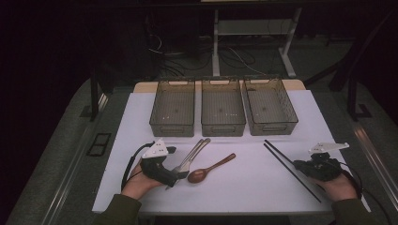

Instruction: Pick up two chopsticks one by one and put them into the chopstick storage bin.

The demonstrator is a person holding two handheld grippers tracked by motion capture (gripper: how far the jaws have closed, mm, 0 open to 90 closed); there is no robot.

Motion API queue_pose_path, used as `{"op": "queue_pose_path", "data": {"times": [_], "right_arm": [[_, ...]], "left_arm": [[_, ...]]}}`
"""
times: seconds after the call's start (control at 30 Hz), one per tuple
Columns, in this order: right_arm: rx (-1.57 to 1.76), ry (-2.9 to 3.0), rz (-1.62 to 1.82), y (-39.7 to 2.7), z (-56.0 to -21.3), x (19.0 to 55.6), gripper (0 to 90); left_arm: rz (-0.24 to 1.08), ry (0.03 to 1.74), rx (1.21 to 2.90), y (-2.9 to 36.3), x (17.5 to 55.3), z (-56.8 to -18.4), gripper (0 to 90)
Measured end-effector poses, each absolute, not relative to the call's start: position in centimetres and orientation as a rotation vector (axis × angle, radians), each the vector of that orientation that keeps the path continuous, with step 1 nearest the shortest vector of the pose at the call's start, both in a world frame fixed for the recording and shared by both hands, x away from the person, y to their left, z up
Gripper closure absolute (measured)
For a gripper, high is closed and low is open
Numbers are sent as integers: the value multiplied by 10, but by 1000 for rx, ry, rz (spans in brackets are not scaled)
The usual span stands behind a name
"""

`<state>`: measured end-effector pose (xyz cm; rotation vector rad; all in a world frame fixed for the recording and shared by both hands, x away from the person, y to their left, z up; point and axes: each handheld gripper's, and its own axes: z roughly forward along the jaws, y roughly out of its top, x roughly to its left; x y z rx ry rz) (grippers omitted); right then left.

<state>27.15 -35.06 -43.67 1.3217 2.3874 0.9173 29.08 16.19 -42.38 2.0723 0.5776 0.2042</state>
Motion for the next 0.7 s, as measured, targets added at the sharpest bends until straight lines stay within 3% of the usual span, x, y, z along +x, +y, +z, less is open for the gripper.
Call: {"op": "queue_pose_path", "data": {"times": [0.7], "right_arm": [[1291, 2332, 1079, -355, -419, 268, 851]], "left_arm": [[196, 582, 2061, 163, 292, -425, 0]]}}
